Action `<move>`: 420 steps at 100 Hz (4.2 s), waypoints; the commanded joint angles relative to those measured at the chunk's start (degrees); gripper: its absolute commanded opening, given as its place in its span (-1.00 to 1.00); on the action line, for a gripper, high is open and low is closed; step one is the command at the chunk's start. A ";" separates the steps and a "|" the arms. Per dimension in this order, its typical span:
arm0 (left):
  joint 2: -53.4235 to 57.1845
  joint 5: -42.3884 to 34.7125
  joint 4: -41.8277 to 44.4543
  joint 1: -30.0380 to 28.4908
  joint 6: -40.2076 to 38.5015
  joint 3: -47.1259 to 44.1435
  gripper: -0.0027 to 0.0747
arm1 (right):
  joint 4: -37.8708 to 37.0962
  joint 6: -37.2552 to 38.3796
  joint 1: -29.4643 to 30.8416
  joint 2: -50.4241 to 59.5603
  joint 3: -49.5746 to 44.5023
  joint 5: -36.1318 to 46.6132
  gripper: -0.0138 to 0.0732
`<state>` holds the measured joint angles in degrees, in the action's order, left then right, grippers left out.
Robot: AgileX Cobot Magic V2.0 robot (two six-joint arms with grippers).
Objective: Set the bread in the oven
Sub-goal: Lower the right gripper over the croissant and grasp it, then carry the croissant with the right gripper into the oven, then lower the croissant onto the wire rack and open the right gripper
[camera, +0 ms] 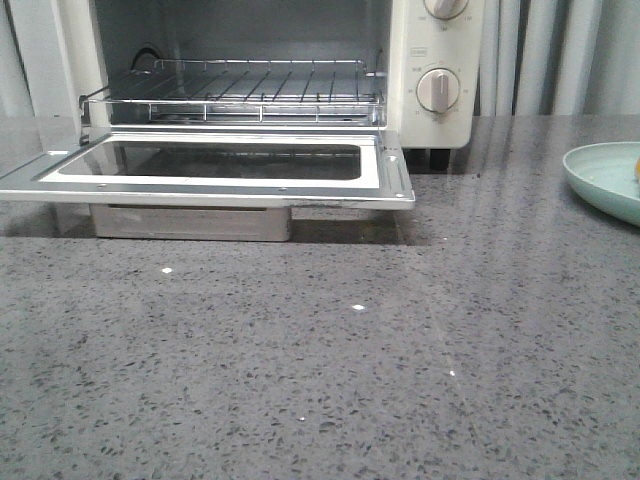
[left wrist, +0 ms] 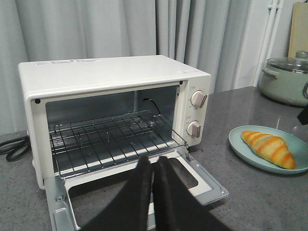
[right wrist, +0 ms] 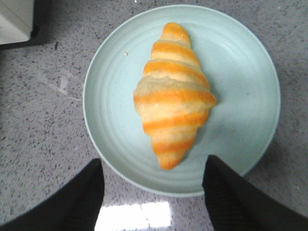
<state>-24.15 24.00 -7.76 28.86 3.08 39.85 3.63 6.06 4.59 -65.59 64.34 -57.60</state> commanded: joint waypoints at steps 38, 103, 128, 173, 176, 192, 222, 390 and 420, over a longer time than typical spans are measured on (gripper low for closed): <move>-0.39 -3.51 -0.11 0.37 0.04 1.65 -0.99 | -4.11 -0.57 0.08 -19.43 9.82 1.71 0.27; 0.50 -3.51 -0.22 0.37 0.04 1.90 -0.99 | -5.74 -0.66 0.08 -24.54 9.96 -0.49 -0.84; 1.91 -1.55 0.43 0.37 0.04 5.36 -0.99 | -5.74 -3.07 -2.67 -21.51 16.75 -10.51 -0.84; 2.49 2.54 10.60 -6.44 -11.01 9.28 -0.99 | -5.74 -4.14 -25.22 -9.18 21.27 -17.66 -0.84; 2.58 2.54 10.60 -7.36 -11.01 9.28 -0.99 | -5.74 -4.59 -27.18 -9.18 21.27 -17.66 -0.84; 2.70 3.24 10.60 -11.60 -11.01 9.28 -0.99 | -7.29 -5.38 -37.04 -10.23 21.27 -15.21 -0.84; 2.70 4.12 10.60 -12.29 -11.01 9.28 -0.99 | -20.92 -5.49 -49.02 -19.15 30.21 -12.31 -0.84; 2.70 7.37 10.41 -12.29 -10.81 9.28 -0.99 | -37.78 -6.06 -44.44 -45.43 50.82 11.38 0.47; 3.02 7.78 10.63 -12.29 -10.81 9.28 -0.99 | -37.78 -5.29 -45.32 -44.71 50.94 11.27 0.46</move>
<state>-20.87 35.65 2.74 16.73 -7.42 47.32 -31.48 0.46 -40.38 -114.43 113.19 -49.41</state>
